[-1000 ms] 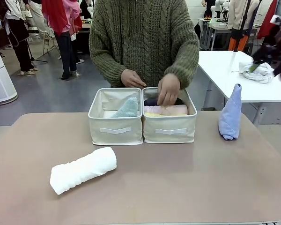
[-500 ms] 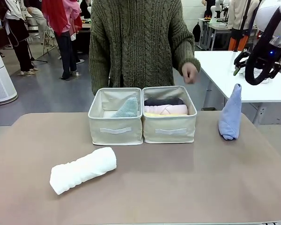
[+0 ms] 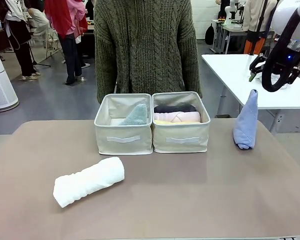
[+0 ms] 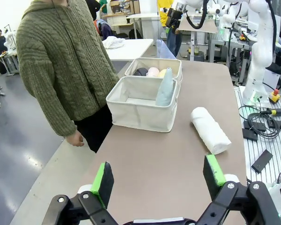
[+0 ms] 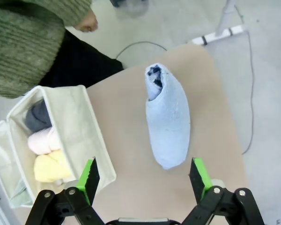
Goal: Sort the towels based on their folding style.
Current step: Pick up another triangle-folded towel from the table and place it in the left Fabric basket.
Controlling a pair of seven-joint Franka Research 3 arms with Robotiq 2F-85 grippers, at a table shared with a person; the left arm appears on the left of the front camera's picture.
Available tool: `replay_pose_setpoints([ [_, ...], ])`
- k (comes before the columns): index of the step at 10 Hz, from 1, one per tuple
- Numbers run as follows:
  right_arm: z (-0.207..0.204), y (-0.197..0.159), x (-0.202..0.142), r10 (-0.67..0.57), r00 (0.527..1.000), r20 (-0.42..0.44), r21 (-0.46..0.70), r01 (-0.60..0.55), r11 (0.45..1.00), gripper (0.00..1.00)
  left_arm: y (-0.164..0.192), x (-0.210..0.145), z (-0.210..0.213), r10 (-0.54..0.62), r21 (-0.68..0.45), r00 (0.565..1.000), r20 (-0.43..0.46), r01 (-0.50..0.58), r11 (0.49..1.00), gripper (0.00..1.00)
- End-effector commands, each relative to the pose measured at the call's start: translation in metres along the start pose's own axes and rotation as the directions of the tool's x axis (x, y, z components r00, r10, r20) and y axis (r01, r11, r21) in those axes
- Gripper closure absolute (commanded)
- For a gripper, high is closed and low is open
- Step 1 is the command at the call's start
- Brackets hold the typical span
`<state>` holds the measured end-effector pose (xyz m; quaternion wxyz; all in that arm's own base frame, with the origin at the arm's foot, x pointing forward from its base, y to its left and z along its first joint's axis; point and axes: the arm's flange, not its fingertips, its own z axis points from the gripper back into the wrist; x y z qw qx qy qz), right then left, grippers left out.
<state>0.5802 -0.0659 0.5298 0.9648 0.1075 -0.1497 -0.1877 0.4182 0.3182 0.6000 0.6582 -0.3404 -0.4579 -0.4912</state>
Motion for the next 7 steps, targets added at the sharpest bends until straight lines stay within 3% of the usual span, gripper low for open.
replay_pose_setpoints([
  [1, -0.027, 0.004, 0.026, 0.0, 0.999, -0.043, -0.052, -0.002, 0.999, 0.0, -0.003, 0.001, 0.0, 0.005, 0.003, 1.0, -0.017, -0.005, 1.0, 0.0],
  [5, -0.061, 0.01, 0.047, 0.009, 0.999, -0.043, -0.154, -0.016, 0.988, 0.0, -0.003, 0.001, 0.0, 0.005, 0.003, 1.0, -0.017, -0.005, 1.0, 0.0],
  [7, -0.077, 0.011, 0.048, 0.011, 0.996, -0.089, -0.159, -0.025, 0.987, 0.0, -0.003, 0.001, 0.0, 0.005, 0.003, 1.0, -0.017, -0.005, 1.0, 0.0],
])
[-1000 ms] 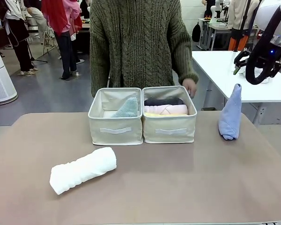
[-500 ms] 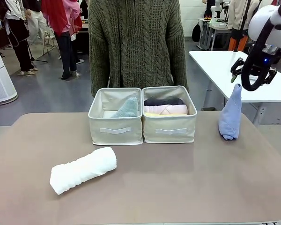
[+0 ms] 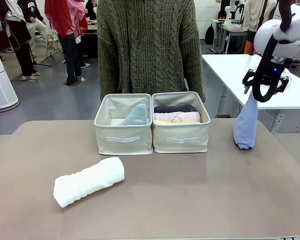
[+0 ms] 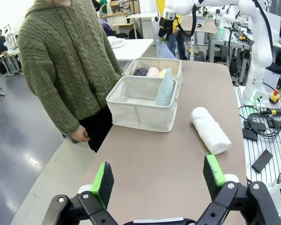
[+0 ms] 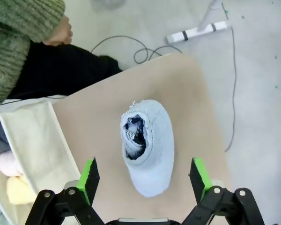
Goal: Sort the towels based on their folding style.
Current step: Pick up another triangle-folded towel from the table and place it in the left Fabric basket.
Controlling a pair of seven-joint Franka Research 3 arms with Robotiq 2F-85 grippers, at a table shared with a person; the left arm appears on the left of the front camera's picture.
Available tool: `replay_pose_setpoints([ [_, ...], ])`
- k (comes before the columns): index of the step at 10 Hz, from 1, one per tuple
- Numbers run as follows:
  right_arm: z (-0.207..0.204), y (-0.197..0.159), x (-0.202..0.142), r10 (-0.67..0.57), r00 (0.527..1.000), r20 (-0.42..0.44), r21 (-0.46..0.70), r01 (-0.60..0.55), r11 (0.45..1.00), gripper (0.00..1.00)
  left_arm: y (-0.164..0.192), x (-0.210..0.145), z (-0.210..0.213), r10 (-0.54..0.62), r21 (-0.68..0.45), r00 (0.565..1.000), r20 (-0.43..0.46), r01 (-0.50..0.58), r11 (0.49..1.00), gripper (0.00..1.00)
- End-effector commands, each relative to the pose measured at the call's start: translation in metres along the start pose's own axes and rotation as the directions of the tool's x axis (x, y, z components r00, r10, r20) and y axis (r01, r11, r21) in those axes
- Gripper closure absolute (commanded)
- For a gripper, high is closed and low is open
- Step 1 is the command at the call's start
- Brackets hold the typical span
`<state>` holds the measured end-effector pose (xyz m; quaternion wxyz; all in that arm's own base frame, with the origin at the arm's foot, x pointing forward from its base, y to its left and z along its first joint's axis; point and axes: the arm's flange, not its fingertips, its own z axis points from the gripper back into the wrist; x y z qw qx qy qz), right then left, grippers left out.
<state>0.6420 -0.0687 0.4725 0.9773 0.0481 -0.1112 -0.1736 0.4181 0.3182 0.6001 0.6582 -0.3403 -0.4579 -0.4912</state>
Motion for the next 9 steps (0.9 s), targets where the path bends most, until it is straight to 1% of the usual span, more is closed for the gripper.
replay_pose_setpoints([
  [1, -0.007, 0.01, 0.013, -0.028, 0.999, -0.038, -0.028, 0.027, 0.999, 0.0, -0.003, 0.0, 0.0, 0.006, 0.003, 1.0, -0.016, -0.006, 1.0, 0.0],
  [2, -0.012, 0.011, 0.016, -0.037, 0.998, -0.059, -0.01, 0.036, 0.999, 0.0, -0.003, 0.0, 0.0, 0.006, 0.003, 1.0, -0.016, -0.006, 1.0, 0.0],
  [3, -0.016, 0.009, 0.016, -0.035, 0.997, -0.063, -0.01, 0.034, 0.999, 0.0, -0.003, 0.0, 0.0, 0.006, 0.003, 1.0, -0.016, -0.006, 1.0, 0.0],
  [6, -0.027, 0.001, 0.03, -0.037, 0.999, -0.033, -0.002, 0.037, 0.999, 0.0, -0.003, 0.0, 0.0, 0.006, 0.003, 1.0, -0.016, -0.006, 1.0, 0.0],
  [7, -0.032, -0.001, 0.03, -0.034, 0.998, -0.045, 0.003, 0.034, 0.999, 0.0, -0.003, 0.0, 0.0, 0.006, 0.003, 1.0, -0.016, -0.006, 1.0, 0.0],
  [8, -0.034, -0.002, 0.03, -0.008, 0.998, -0.066, 0.018, 0.009, 1.0, 0.19, -0.003, 0.0, 0.0, 0.006, 0.003, 1.0, -0.016, -0.006, 1.0, 0.0],
  [9, -0.035, -0.002, 0.029, -0.009, 0.997, -0.078, 0.009, 0.009, 1.0, 0.59, -0.003, 0.0, 0.0, 0.006, 0.003, 1.0, -0.016, -0.006, 1.0, 0.0],
])
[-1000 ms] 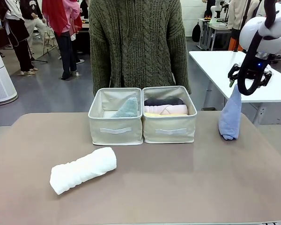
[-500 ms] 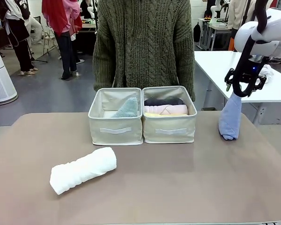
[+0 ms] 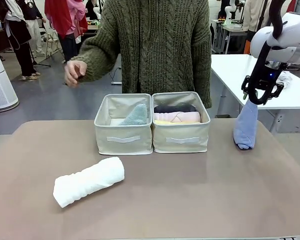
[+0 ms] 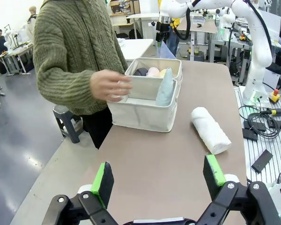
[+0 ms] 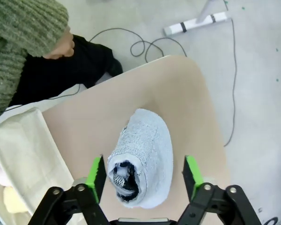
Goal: Sort the towels based on their folding style.
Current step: Pick up another triangle-folded towel from the table and place it in the left Fabric basket.
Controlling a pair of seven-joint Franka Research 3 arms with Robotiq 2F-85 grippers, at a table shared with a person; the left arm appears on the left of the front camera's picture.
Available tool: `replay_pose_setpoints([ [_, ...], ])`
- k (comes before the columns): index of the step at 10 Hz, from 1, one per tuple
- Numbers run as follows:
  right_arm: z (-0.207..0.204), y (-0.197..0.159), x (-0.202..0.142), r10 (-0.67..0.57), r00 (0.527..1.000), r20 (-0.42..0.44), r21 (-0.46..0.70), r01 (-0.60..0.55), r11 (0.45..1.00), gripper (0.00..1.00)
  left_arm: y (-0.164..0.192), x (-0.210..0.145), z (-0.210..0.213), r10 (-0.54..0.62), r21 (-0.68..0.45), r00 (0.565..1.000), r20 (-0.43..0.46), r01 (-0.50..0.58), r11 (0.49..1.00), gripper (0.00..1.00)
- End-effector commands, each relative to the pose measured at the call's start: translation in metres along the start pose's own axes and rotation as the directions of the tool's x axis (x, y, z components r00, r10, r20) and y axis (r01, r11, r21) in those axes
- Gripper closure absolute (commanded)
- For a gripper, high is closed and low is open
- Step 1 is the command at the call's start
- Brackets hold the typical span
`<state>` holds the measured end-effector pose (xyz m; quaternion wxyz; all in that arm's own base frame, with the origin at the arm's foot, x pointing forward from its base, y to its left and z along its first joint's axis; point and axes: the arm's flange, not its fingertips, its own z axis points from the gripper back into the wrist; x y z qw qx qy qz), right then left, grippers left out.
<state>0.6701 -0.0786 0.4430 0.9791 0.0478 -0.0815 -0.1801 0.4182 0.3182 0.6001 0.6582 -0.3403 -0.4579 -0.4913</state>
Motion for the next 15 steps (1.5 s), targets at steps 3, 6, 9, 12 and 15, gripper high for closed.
replay_pose_setpoints([
  [3, 0.006, 0.002, 0.004, -0.011, 1.0, -0.019, 0.021, 0.012, 1.0, 1.0, -0.003, 0.0, 0.0, 0.006, 0.003, 1.0, -0.016, -0.006, 1.0, 0.0],
  [6, 0.008, 0.003, 0.005, -0.022, 1.0, -0.019, 0.031, 0.022, 0.999, 1.0, -0.003, 0.0, 0.0, 0.006, 0.003, 1.0, -0.016, -0.006, 1.0, 0.0],
  [9, 0.022, 0.001, -0.002, -0.011, 1.0, -0.009, 0.057, 0.011, 0.998, 1.0, -0.003, 0.0, 0.0, 0.006, 0.003, 1.0, -0.016, -0.006, 1.0, 0.0],
  [12, 0.074, 0.015, -0.07, 0.056, 0.998, 0.005, 0.037, -0.056, 0.998, 1.0, -0.003, 0.0, 0.0, 0.006, 0.003, 1.0, -0.016, -0.006, 1.0, 0.0],
  [15, 0.164, 0.052, -0.179, 0.304, 0.953, 0.007, 0.107, -0.303, 0.947, 1.0, -0.003, 0.0, 0.0, 0.006, 0.003, 1.0, -0.016, -0.006, 1.0, 0.0],
])
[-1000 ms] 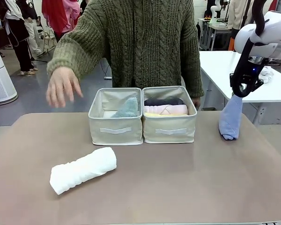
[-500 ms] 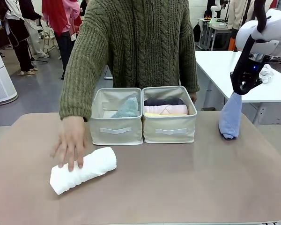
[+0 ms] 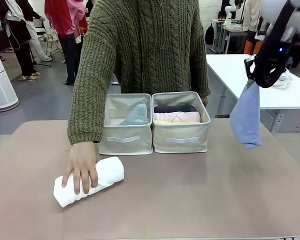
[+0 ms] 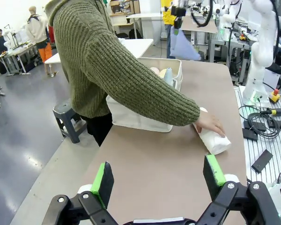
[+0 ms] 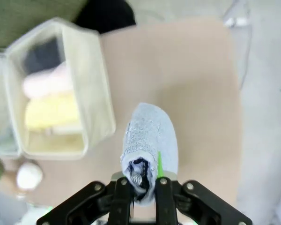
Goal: Sort the towels based on their folding style.
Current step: Pick up another triangle-folded towel from the table and place it in the left Fabric basket.
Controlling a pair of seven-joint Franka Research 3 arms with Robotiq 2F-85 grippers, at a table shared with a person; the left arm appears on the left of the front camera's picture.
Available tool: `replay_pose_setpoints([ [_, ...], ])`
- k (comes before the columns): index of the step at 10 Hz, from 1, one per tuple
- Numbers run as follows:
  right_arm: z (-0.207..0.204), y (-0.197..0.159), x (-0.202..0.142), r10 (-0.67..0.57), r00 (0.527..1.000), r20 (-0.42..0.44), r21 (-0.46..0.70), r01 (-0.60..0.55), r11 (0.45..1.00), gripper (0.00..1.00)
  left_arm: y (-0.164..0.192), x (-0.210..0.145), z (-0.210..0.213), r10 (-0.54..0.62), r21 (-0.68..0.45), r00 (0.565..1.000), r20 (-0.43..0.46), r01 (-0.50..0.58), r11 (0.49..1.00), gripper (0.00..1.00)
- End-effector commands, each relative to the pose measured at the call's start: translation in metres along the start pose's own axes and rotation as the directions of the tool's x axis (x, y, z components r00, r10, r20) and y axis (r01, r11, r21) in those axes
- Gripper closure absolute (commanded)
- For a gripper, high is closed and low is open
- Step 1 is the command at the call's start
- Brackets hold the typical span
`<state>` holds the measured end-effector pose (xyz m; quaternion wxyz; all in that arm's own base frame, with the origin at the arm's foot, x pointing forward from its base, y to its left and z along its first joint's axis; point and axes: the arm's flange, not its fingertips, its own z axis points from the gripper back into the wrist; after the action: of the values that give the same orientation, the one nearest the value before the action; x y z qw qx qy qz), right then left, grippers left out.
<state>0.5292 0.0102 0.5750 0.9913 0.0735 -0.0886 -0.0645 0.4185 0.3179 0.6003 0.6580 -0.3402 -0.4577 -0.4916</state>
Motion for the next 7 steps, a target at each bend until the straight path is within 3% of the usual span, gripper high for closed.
replay_pose_setpoints([
  [1, 0.035, 0.037, -0.065, 0.158, 0.987, 0.036, 0.032, -0.159, 0.987, 1.0, -0.003, 0.0, 0.0, 0.006, 0.003, 1.0, -0.016, -0.006, 1.0, 0.0],
  [4, 0.077, 0.093, -0.117, 0.284, 0.951, 0.125, -0.007, -0.285, 0.958, 1.0, -0.003, 0.0, 0.0, 0.006, 0.003, 1.0, -0.016, -0.006, 1.0, 0.0],
  [7, 0.089, 0.107, -0.129, 0.298, 0.948, 0.108, -0.01, -0.299, 0.954, 1.0, -0.003, 0.0, 0.0, 0.006, 0.003, 1.0, -0.016, -0.006, 1.0, 0.0],
])
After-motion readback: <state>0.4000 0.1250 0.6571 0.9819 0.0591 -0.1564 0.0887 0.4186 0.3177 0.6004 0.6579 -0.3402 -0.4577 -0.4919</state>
